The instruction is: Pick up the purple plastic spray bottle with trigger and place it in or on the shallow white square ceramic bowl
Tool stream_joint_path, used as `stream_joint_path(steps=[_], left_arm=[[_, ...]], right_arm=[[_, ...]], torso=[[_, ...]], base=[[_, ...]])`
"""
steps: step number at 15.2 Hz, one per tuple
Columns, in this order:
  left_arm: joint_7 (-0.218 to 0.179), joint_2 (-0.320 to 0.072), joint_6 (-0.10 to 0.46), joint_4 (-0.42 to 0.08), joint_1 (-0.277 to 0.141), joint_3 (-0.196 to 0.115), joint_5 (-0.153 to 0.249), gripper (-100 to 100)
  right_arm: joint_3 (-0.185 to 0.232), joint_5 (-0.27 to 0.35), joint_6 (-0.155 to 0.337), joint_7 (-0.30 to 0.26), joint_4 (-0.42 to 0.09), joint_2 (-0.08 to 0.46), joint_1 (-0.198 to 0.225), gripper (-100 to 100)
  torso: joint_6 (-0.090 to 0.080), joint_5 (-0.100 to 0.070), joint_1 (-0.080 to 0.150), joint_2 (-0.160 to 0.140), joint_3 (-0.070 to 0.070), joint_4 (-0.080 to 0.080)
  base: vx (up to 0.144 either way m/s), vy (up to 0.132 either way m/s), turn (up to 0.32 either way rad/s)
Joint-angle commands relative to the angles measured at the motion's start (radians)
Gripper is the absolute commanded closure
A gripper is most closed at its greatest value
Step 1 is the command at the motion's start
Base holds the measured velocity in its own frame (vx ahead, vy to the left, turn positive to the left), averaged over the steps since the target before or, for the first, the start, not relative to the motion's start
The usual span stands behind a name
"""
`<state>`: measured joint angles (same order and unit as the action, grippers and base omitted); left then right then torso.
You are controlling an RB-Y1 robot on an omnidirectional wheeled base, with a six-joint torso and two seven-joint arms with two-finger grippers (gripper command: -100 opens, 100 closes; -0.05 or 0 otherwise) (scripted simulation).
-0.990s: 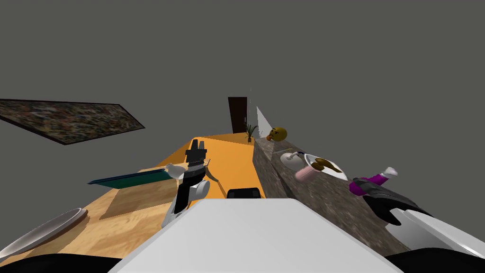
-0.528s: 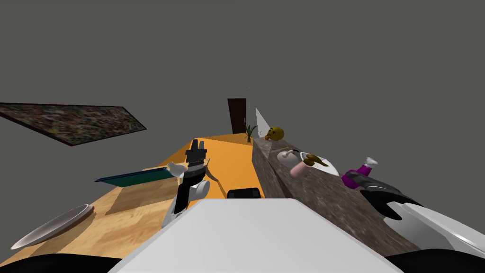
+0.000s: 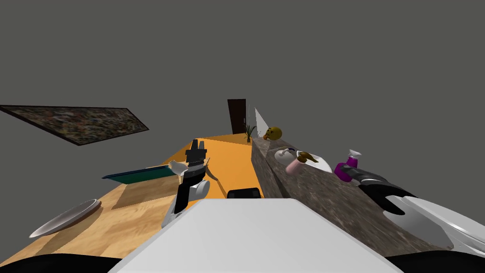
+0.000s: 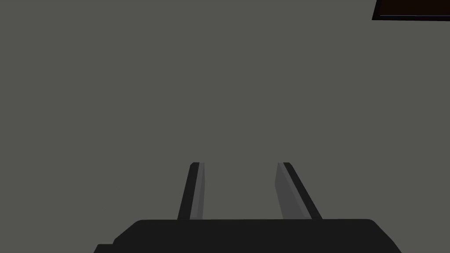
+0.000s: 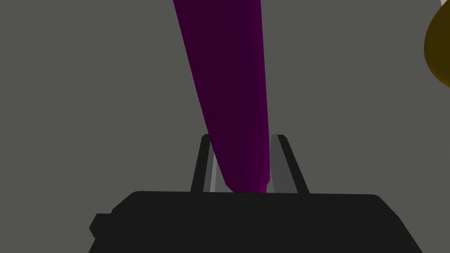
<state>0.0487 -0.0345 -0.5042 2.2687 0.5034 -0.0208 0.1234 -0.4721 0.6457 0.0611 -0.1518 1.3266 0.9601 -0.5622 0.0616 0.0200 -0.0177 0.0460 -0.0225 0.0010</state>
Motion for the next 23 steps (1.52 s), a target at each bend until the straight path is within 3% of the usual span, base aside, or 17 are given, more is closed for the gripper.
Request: stream_joint_path(steps=[1,23], left_arm=[[0.0,0.0,0.0,0.0,0.0,0.0,0.0,0],[0.0,0.0,0.0,0.0,0.0,0.0,0.0,0]], right_arm=[[-0.006,0.004,-0.05,0.014,-0.014,0.012,0.018,100],[-0.043,0.033,-0.419,0.113,-0.135,0.098,0.147,100]], torso=[[0.0,0.0,0.0,0.0,0.0,0.0],[0.001,0.001,-0.004,0.002,0.0,0.002]], base=[[-0.042,-0.031,0.012],[-0.038,-0.034,0.018]])
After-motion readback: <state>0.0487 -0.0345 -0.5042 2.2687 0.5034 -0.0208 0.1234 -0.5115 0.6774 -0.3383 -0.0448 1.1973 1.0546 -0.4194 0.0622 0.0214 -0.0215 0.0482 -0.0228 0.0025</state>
